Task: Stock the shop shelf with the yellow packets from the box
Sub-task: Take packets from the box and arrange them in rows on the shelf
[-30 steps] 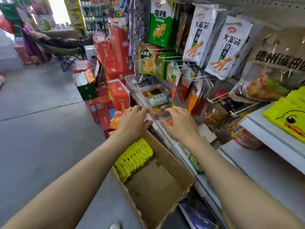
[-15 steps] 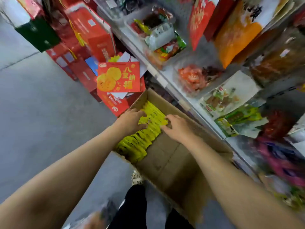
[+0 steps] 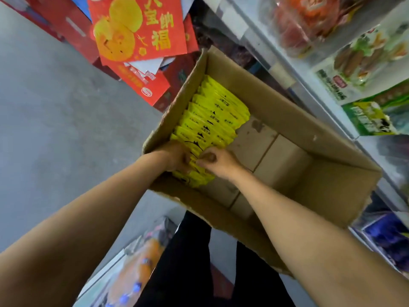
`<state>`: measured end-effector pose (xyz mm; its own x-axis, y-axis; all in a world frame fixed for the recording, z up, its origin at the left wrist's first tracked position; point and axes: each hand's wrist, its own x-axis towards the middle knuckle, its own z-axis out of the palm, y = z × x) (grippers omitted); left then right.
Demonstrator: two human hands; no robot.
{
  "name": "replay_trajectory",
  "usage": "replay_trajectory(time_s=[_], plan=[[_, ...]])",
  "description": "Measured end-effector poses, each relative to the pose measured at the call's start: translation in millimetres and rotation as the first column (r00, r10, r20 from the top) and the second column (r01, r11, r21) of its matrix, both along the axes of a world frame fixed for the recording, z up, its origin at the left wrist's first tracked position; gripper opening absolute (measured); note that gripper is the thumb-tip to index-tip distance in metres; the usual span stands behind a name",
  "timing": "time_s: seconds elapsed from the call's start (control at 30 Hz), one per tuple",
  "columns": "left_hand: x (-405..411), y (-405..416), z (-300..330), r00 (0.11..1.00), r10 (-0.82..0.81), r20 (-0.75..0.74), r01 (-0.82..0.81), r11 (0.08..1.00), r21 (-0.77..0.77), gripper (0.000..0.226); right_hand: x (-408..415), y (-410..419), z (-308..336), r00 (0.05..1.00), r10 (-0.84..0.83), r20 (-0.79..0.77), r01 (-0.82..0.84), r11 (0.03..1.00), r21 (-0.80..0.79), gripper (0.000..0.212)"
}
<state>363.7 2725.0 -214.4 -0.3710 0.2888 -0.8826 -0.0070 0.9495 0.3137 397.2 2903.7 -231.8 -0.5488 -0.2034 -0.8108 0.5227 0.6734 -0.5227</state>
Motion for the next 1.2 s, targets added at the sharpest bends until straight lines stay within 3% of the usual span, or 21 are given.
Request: replay_trajectory(time_s=[0.13, 0.27, 0.57, 0.67, 0.83, 0.93, 1.03, 1.2], plan=[[4.9, -5.3, -2.3, 1.0, 0.013, -0.013, -0.012, 1.0, 0.027, 0.039, 3.7, -7.6, -9.8, 1.0, -0.03, -0.007, 0.03, 1.0, 0.002, 0.025], [6.4, -6.4, -3.8, 1.0, -0.023, -0.015, 0.024, 0.999, 0.025, 0.05, 6.6, -8.8, -19.4, 1.0, -0.01, -0.028, 0.011, 0.999, 0.034, 0.038], [11.2, -8.8, -15.1, 0.998, -0.054, 0.029, 0.054, 0.999, 0.001, 0.053, 26.3, -10.9, -35.5, 0.979, 0.032, -0.201, 0.001, 0.987, 0.163, 0.034], [11.5, -9.4, -14.3, 0.998, -0.054, 0.022, 0.054, 0.998, 0.016, 0.054, 29.0, -5.1, -41.4, 0.978, 0.026, -0.207, 0.01, 0.985, 0.171, 0.022], [12.3, -10.1, -15.6, 0.997, -0.058, 0.04, 0.057, 0.998, 0.037, 0.05, 32.0, 6.3, -35.9, 0.978, -0.132, -0.159, 0.141, 0.989, 0.051, 0.021], [13.6, -11.1, -17.9, 0.995, -0.095, 0.041, 0.094, 0.995, 0.041, 0.051, 40.2, 32.4, -32.1, 0.966, -0.257, -0.004, 0.256, 0.965, -0.047, 0.022], [13.7, -9.2, -19.4, 0.989, -0.143, 0.042, 0.142, 0.989, 0.036, 0.061, 48.7, 61.9, -27.2, 0.916, -0.373, 0.147, 0.392, 0.911, -0.129, 0.025], [13.1, -5.1, -23.0, 0.974, -0.228, 0.016, 0.228, 0.973, -0.023, 0.072, 59.1, 92.3, -17.4, 0.792, -0.594, 0.144, 0.608, 0.79, -0.085, 0.015]])
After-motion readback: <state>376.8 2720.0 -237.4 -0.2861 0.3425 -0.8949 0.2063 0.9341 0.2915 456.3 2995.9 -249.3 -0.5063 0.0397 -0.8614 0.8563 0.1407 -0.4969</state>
